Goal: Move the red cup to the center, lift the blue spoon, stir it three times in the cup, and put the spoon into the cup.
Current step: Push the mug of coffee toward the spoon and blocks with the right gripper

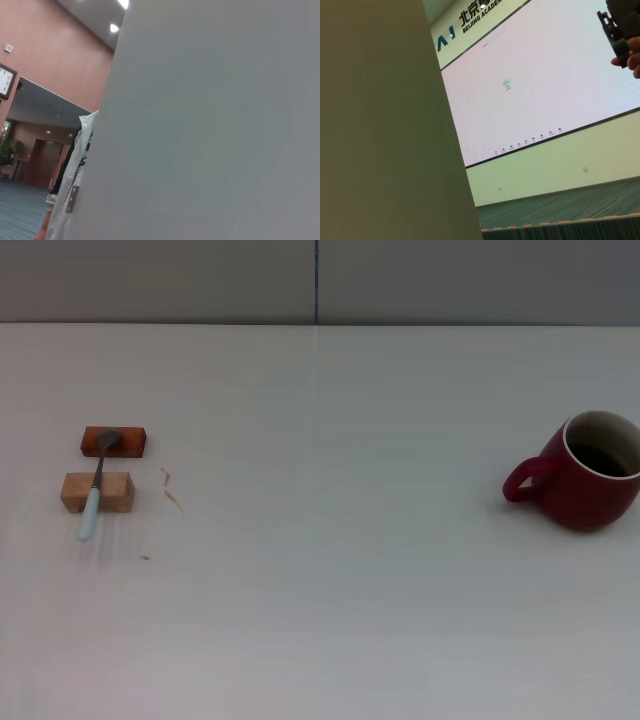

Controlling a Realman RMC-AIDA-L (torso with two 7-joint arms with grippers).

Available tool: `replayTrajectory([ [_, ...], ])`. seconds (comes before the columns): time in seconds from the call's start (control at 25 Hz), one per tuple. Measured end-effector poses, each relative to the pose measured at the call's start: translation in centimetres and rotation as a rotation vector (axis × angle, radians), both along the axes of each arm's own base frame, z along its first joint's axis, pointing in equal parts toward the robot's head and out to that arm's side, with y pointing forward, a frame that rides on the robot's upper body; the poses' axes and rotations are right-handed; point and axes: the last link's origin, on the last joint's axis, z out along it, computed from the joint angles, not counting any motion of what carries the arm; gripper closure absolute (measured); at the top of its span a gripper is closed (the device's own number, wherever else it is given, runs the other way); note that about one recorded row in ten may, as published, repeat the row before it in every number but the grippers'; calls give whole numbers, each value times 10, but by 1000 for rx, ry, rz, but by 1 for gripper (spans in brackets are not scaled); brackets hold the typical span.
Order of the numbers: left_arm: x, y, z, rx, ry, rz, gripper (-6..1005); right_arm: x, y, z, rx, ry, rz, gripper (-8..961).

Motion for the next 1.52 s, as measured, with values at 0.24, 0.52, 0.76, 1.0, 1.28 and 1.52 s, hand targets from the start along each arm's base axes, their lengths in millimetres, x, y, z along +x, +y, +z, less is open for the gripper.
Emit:
replayTrajectory([
  [0.24, 0, 0, 1, 1, 2, -1, 156, 0, 0, 0, 0, 0, 0, 182],
  [0.52, 1, 1, 1, -6, 10, -7, 156, 1, -1, -1, -4, -2, -6, 182],
  [0.76, 0, 0, 1, -7, 11, -5, 157, 4, -5, -3, -22, -3, -25, 217],
  [1.0, 0, -1, -1, -19, 16, -2, 157, 5, -7, -5, -83, -90, -85, 433],
  [1.28, 13, 9, -26, -245, 171, -54, 157, -4, 2, -12, -217, -301, -191, 664],
  [1.52, 18, 9, -45, -387, 290, -71, 156, -10, 9, -20, -338, -486, -250, 799],
])
